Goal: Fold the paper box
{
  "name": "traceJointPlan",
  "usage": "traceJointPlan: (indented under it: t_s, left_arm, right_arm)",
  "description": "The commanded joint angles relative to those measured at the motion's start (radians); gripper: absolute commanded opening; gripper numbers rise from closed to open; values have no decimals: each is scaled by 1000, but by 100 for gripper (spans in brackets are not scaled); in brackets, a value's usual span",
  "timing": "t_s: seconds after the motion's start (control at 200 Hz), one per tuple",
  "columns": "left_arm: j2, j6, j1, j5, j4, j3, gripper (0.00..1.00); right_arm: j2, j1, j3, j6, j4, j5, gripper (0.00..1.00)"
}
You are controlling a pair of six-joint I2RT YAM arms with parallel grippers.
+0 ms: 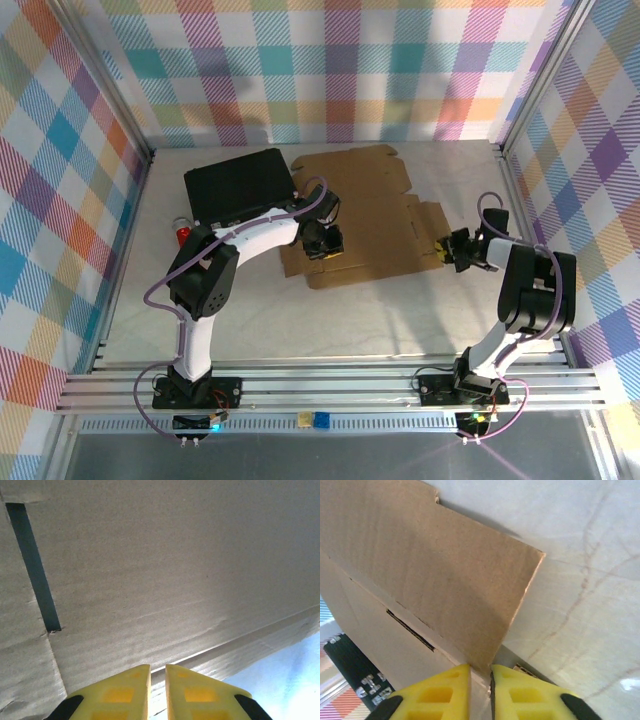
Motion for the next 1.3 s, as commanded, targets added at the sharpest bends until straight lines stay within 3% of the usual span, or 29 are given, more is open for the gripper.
traceJointPlan:
  t_s: [0.0,0.02,0.35,0.505,0.655,0.685,0.71,0.835,0.865,1.09,1.3]
  left_arm:
    - [-76,39,2,-22,-29,29,16]
    - [-85,45,2,-26,-31,27,16]
    - [-243,229,-70,-146,-76,11,35]
    - [-295,503,-234,-346,-74,26,50]
    - [-295,786,-418,-586,46,-61,61]
    - [-288,823,-439,-632,81,-82,66]
    - [-282,849,-458,-679,109,-94,77]
    - [-243,962,-499,-816,203,-114,80]
    - [-235,998,-508,-845,231,-121,86]
    - [-77,1208,-516,-1063,384,-80,87]
    - [45,1293,-487,-1202,500,-10,85]
  right_arm:
    - [-78,-6,-17,51,35,55,4]
    - [-87,-5,-18,57,34,63,0]
    - [-192,-1,42,172,-126,139,0]
    - [-245,11,121,226,-326,185,0]
    - [-226,13,213,235,-494,177,0]
    - [-219,14,229,234,-518,174,0]
    - [-215,14,241,234,-536,172,0]
    - [-204,15,289,236,-600,161,0]
    - [-199,15,304,233,-617,160,0]
    - [-170,16,380,222,-696,136,0]
    - [-155,16,413,212,-743,117,0]
